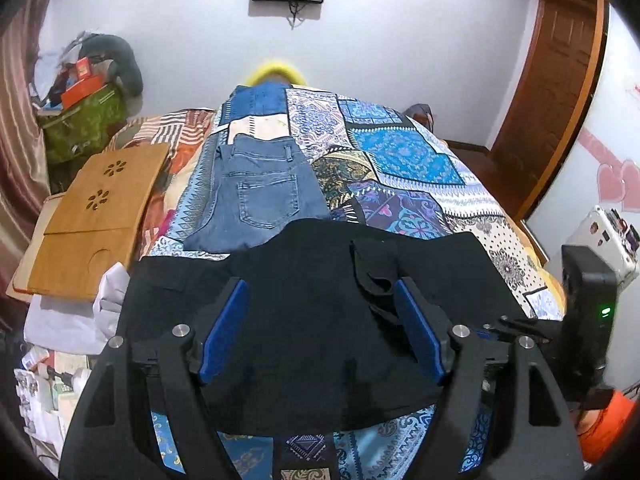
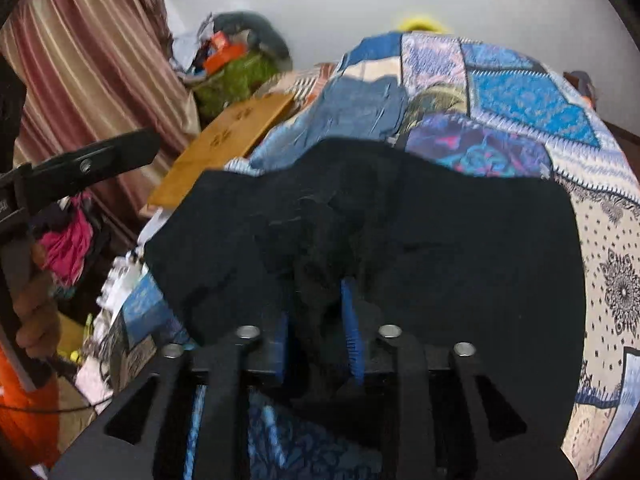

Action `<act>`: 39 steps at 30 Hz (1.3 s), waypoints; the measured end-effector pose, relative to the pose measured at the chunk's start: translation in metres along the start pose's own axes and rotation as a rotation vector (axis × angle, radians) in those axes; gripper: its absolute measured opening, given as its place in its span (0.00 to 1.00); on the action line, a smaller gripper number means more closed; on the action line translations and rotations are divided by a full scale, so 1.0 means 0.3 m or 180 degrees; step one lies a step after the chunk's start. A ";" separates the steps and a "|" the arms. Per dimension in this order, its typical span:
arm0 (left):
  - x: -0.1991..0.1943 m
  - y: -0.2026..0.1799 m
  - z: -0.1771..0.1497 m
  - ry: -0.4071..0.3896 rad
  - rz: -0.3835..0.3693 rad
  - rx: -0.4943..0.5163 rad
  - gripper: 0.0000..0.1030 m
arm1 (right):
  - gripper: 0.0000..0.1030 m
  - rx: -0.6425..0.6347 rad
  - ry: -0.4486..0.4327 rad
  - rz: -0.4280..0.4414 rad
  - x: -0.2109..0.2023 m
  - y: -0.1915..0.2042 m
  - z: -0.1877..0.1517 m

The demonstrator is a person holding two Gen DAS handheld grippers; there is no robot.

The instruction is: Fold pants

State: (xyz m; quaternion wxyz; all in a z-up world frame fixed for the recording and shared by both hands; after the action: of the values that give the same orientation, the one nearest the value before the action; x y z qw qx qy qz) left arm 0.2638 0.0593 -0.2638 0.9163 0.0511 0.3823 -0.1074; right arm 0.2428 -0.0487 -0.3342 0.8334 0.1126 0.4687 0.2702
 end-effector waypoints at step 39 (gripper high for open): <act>0.166 -0.115 -0.203 0.0647 0.0207 0.0690 0.38 | 0.21 0.0008 0.0015 -0.0797 -0.246 -0.409 -0.090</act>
State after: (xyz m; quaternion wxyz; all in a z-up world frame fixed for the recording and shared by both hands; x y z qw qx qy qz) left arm 0.2478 0.0287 -0.3426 0.8650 0.1728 0.4574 -0.1126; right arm 0.2318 -0.1932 -0.3496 0.8594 0.0537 0.4814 0.1637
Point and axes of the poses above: each gripper's, at about its wrist camera, not at the fingertips, and x roughly the way its jaws point, y to its left, z to its top, the point moved 8 cm from there along x, roughly the way its jaws point, and after that the axes turned 10 degrees about x, right-handed, at the moved point
